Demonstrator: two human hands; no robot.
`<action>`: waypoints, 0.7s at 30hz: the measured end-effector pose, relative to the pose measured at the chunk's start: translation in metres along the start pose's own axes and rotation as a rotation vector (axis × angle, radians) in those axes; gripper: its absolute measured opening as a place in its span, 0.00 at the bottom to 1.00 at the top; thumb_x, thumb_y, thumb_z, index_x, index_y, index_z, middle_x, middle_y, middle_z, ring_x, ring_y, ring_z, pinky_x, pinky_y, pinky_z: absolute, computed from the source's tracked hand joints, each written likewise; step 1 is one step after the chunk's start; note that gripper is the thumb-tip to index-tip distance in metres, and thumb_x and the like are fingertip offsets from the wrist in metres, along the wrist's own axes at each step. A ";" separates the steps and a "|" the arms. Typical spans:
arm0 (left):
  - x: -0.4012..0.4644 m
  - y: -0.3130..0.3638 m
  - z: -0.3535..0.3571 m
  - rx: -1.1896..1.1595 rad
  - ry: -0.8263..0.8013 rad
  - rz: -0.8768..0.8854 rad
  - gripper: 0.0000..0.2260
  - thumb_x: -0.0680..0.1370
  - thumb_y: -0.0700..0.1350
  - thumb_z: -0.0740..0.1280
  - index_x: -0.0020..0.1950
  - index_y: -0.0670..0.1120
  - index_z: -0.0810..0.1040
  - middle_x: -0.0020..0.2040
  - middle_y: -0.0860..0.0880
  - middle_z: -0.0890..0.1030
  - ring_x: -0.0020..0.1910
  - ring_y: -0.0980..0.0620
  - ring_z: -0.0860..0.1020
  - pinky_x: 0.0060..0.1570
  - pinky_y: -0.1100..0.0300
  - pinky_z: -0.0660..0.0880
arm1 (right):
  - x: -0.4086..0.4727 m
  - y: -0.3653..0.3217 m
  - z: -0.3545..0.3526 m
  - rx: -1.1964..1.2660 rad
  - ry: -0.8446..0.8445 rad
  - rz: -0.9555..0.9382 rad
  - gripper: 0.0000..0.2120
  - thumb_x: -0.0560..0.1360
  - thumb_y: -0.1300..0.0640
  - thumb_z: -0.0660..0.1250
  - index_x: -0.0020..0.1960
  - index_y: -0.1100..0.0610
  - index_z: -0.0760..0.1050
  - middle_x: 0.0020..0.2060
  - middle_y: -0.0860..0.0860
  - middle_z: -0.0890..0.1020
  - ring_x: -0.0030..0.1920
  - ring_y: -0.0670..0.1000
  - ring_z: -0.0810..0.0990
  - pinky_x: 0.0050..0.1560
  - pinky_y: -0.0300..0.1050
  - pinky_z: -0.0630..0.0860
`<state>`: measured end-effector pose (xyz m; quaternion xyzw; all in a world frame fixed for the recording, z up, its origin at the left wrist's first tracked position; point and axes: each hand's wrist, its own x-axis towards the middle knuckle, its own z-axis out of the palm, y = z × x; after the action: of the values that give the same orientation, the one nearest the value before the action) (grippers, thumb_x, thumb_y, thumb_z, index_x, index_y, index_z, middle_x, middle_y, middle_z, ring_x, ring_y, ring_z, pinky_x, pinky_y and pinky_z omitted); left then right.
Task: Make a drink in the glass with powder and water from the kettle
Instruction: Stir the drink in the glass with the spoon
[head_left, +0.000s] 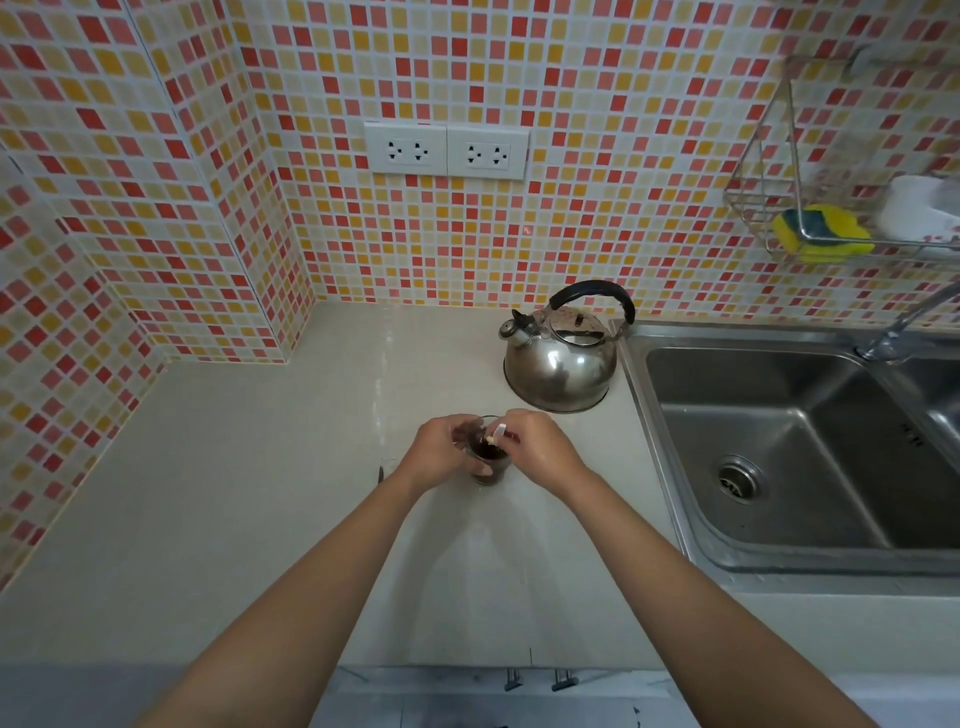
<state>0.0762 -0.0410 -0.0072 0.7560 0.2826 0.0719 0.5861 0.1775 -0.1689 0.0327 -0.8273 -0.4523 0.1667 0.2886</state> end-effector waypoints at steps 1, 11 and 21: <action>0.001 0.000 0.000 -0.002 0.000 -0.011 0.32 0.57 0.30 0.80 0.60 0.40 0.79 0.55 0.43 0.84 0.54 0.48 0.81 0.59 0.53 0.77 | 0.002 0.002 -0.002 0.004 0.009 0.027 0.11 0.77 0.60 0.61 0.46 0.63 0.80 0.43 0.58 0.82 0.44 0.58 0.79 0.45 0.51 0.76; -0.003 0.004 0.000 0.016 -0.021 0.012 0.30 0.57 0.30 0.79 0.58 0.41 0.81 0.52 0.43 0.85 0.50 0.48 0.81 0.57 0.53 0.77 | 0.005 -0.011 -0.006 0.002 -0.040 0.021 0.11 0.77 0.61 0.60 0.41 0.66 0.77 0.39 0.60 0.79 0.39 0.57 0.76 0.40 0.50 0.72; -0.005 0.006 0.001 0.016 -0.014 0.012 0.29 0.57 0.30 0.79 0.57 0.43 0.82 0.51 0.45 0.84 0.50 0.49 0.81 0.57 0.55 0.76 | 0.011 -0.007 -0.005 0.087 0.001 0.118 0.08 0.73 0.66 0.61 0.42 0.65 0.79 0.40 0.60 0.81 0.41 0.57 0.79 0.42 0.49 0.75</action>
<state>0.0743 -0.0453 -0.0009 0.7628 0.2743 0.0679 0.5817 0.1811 -0.1585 0.0411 -0.8391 -0.3950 0.2025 0.3144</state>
